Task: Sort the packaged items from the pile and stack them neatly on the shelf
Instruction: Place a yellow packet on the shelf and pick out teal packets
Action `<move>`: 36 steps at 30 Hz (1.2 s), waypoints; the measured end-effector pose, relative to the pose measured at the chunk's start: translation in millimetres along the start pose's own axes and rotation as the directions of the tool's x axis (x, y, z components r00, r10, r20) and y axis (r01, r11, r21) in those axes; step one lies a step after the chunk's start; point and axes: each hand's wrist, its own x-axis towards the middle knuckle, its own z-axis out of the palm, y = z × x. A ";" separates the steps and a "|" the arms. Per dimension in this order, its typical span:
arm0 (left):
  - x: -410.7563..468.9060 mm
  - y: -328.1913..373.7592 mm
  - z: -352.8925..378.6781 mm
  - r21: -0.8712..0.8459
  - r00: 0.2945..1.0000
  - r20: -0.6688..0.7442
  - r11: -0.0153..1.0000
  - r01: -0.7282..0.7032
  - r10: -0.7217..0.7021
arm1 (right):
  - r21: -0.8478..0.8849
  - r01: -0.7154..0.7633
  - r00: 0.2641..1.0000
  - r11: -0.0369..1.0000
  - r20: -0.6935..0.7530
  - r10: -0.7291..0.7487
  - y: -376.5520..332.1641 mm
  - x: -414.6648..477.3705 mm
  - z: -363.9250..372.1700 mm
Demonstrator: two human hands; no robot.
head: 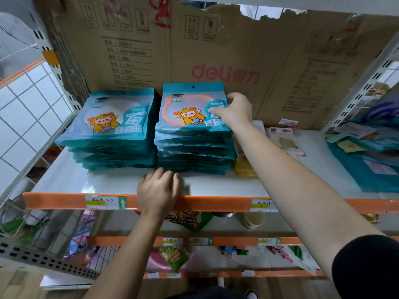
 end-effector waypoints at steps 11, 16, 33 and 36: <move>-0.6 30.7 0.5 -0.151 0.988 0.056 0.980 -0.131 0.141 | 0.162 -0.165 0.985 0.973 0.068 0.155 41.9 -3.2 -18.2; 10.8 92.9 8.4 -0.261 0.954 0.045 0.925 -0.276 0.297 | 0.161 -0.180 0.983 0.970 0.005 0.181 101.6 -24.9 -66.5; 3.1 399.8 67.2 -0.472 0.873 0.223 0.831 -0.292 0.434 | -0.014 -0.195 0.974 0.981 -0.123 0.192 307.0 -82.2 -319.2; -3.4 438.8 77.7 -0.459 0.882 0.236 0.847 -0.268 0.407 | 0.013 -0.201 0.972 0.979 -0.124 0.201 335.0 -84.8 -352.7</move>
